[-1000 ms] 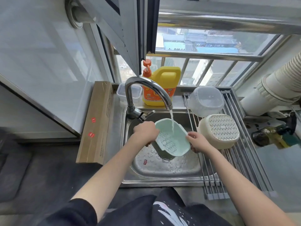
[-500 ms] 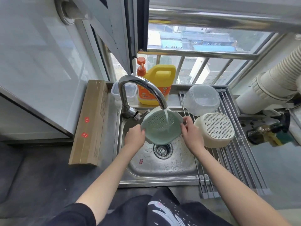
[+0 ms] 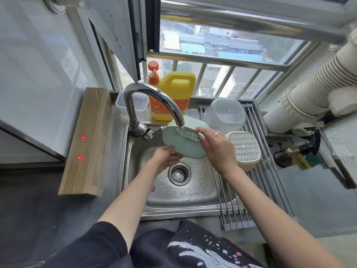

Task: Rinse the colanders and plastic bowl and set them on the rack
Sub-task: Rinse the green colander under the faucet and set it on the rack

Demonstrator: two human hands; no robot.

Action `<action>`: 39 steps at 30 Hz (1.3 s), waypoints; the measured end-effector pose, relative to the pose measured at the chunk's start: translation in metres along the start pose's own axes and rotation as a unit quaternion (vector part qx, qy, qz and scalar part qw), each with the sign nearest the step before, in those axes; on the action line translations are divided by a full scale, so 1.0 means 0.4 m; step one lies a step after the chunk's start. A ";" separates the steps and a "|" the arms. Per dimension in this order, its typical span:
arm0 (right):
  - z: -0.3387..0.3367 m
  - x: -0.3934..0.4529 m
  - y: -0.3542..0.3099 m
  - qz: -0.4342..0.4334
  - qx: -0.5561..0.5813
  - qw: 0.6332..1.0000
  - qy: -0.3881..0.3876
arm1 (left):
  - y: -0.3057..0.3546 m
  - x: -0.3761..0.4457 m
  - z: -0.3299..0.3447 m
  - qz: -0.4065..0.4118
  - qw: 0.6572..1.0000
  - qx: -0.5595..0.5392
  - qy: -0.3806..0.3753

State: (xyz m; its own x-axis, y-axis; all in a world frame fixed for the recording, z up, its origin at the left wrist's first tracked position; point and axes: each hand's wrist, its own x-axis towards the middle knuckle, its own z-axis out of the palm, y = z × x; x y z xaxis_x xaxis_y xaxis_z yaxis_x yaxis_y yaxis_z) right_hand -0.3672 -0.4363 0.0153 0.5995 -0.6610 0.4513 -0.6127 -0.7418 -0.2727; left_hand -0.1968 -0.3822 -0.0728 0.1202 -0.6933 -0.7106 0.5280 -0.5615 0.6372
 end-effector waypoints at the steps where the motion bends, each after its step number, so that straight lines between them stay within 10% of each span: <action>1: -0.005 0.001 0.006 0.019 0.015 1.000 -0.007 | 0.001 0.003 0.008 -0.001 1.000 -0.005 -0.002; 9: 0.044 -0.031 0.085 0.367 0.192 0.904 -0.105 | 0.009 -0.068 -0.002 0.115 0.941 0.286 0.137; 21: 0.138 -0.180 0.056 0.524 0.324 0.687 -0.385 | 0.086 -0.170 0.024 0.123 0.837 0.522 0.110; 29: 0.141 -0.153 0.040 0.535 0.375 0.710 -0.262 | 0.069 -0.183 0.014 0.235 0.668 0.673 0.211; 39: 0.118 -0.085 0.049 0.403 0.276 0.863 -0.127 | 0.005 -0.123 -0.094 0.258 0.774 0.542 0.201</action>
State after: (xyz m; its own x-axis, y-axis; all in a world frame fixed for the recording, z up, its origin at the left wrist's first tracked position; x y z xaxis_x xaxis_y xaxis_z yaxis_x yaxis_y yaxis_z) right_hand -0.3753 -0.4334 -0.0455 0.2302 -0.9387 -0.2565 -0.5865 0.0765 -0.8064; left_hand -0.1702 -0.3322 -0.0479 0.4476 -0.8772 -0.1738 -0.6669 -0.4570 0.5885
